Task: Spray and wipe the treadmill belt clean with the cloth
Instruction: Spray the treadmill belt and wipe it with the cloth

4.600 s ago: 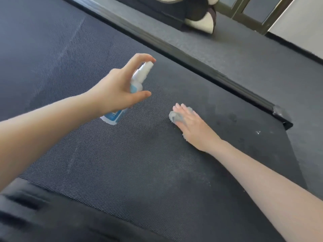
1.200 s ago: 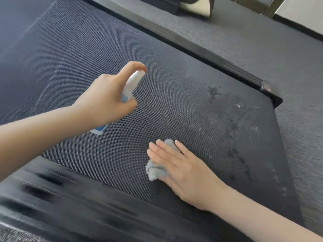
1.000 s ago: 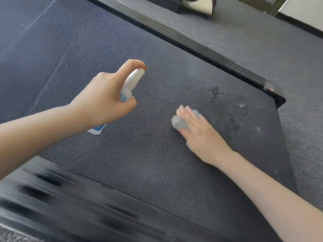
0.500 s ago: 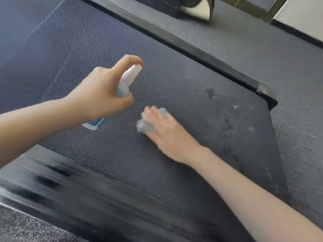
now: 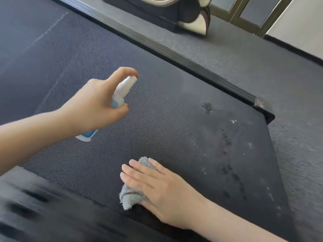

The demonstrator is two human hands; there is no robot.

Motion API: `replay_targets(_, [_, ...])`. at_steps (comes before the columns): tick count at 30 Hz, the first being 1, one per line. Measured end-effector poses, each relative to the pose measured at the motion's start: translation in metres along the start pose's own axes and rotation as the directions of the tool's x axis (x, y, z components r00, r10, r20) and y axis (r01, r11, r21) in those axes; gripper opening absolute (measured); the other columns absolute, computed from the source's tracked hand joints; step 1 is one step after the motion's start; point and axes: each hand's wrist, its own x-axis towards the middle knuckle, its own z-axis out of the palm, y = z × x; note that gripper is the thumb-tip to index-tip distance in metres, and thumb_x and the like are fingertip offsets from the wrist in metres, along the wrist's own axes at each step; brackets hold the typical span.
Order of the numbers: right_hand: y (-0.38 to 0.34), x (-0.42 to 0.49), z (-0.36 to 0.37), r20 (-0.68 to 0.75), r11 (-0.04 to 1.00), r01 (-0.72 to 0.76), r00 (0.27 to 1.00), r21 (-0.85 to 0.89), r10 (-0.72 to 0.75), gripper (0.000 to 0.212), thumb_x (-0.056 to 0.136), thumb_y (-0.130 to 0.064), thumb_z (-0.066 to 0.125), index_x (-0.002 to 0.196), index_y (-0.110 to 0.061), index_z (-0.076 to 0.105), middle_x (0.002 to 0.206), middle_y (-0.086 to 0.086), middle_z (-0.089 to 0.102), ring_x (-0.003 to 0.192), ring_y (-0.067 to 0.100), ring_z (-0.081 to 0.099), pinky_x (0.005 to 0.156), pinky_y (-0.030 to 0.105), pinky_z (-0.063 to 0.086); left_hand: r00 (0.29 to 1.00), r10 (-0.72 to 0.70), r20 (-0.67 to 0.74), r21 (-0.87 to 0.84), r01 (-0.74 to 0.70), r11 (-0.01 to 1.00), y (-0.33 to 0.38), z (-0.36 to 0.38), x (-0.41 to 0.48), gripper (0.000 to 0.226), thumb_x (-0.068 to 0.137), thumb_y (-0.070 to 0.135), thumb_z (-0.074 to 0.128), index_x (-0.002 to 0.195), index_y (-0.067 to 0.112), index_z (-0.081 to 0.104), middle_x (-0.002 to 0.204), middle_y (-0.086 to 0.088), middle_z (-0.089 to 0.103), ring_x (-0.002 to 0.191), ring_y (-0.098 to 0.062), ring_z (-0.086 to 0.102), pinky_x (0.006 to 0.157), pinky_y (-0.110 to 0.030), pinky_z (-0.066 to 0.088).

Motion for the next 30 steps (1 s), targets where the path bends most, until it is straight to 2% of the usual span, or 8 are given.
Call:
replay_targets(5, [0.070,0.036,-0.001,-0.002,0.989,-0.109,0.994,-0.100,0.110,0.051,0.102,-0.031,0.025,0.149,-0.011,0.022,0.156,0.002,0.020,0.146,0.015,0.009,0.118,0.038,0.017,1.000,0.003,-0.016,0.007,-0.003,1.000,-0.002,0.001,0.022,0.058,0.077,0.007,0.065,0.129,0.024,0.045,0.046,-0.001,0.047,0.043,-0.014,0.047,0.046,-0.027,0.036])
replay_targets(9, [0.139,0.063,-0.008,-0.002,0.974,-0.192,0.981,-0.118,0.193,0.050,0.099,-0.013,0.042,0.146,-0.008,0.027,0.156,0.009,0.020,0.145,0.022,0.011,0.118,0.044,0.014,1.000,-0.009,-0.013,-0.002,0.009,1.000,-0.006,0.006,0.038,0.059,0.076,0.006,0.065,0.128,0.024,0.044,0.042,0.004,0.043,0.042,-0.012,0.048,0.044,-0.016,0.031])
replay_targets(13, [0.197,0.082,-0.021,0.047,0.940,-0.320,0.944,-0.117,0.327,0.053,0.102,-0.013,0.033,0.150,-0.015,0.010,0.159,0.003,0.003,0.146,0.016,-0.005,0.115,0.032,-0.007,1.000,-0.008,-0.001,-0.020,0.008,1.000,-0.010,0.018,0.051,0.058,0.077,0.009,0.064,0.128,0.028,0.043,0.043,0.002,0.046,0.052,-0.009,0.054,0.042,-0.014,0.032])
replay_targets(17, [0.248,0.099,-0.028,0.025,0.827,-0.554,0.832,0.097,0.554,0.051,0.103,-0.027,0.027,0.150,-0.014,0.013,0.159,0.001,0.008,0.146,0.015,0.002,0.117,0.034,0.001,1.000,0.008,-0.001,-0.040,-0.008,0.999,-0.014,0.033,0.066,0.057,0.077,0.011,0.063,0.124,0.035,0.041,0.053,-0.001,0.053,0.046,-0.011,0.049,0.046,-0.026,0.039])
replay_targets(21, [0.305,0.101,-0.028,0.099,0.778,-0.610,0.774,-0.151,0.626,0.050,0.102,-0.013,0.030,0.149,-0.009,0.015,0.159,0.007,-0.005,0.146,0.023,-0.006,0.117,0.043,0.002,0.999,0.032,0.003,-0.075,-0.032,0.997,-0.021,0.045,0.086,0.057,0.076,0.013,0.062,0.123,0.038,0.039,0.063,0.006,0.061,0.061,-0.007,0.057,0.049,-0.014,0.039])
replay_targets(22, [0.316,0.098,-0.029,0.098,0.757,-0.629,0.754,-0.179,0.649,0.047,0.101,-0.012,0.031,0.148,-0.008,0.022,0.159,0.009,-0.005,0.146,0.025,-0.006,0.117,0.044,0.003,0.999,0.037,0.004,-0.079,-0.037,0.996,-0.022,0.049,0.091,0.057,0.076,0.013,0.062,0.123,0.037,0.039,0.066,0.011,0.062,0.064,-0.005,0.057,0.051,-0.013,0.041])
replay_targets(25, [0.339,0.089,-0.033,0.078,0.699,-0.697,0.697,-0.163,0.713,0.041,0.100,-0.011,0.033,0.141,-0.005,0.036,0.158,0.012,-0.002,0.146,0.029,-0.003,0.116,0.048,0.007,0.999,0.041,-0.007,-0.056,-0.042,0.998,-0.022,0.060,0.106,0.056,0.078,0.013,0.063,0.123,0.037,0.039,0.054,0.004,0.057,0.057,-0.011,0.055,0.046,-0.016,0.036])
replay_targets(30, [0.345,0.077,-0.038,0.027,0.645,-0.764,0.645,0.014,0.764,0.050,0.103,-0.024,0.030,0.149,-0.011,0.020,0.159,0.006,0.007,0.146,0.024,0.006,0.117,0.042,0.006,0.998,0.062,0.016,-0.048,-0.061,0.997,-0.021,0.077,0.133,0.056,0.079,0.014,0.062,0.127,0.035,0.040,0.058,0.004,0.055,0.053,-0.008,0.051,0.048,-0.023,0.035])
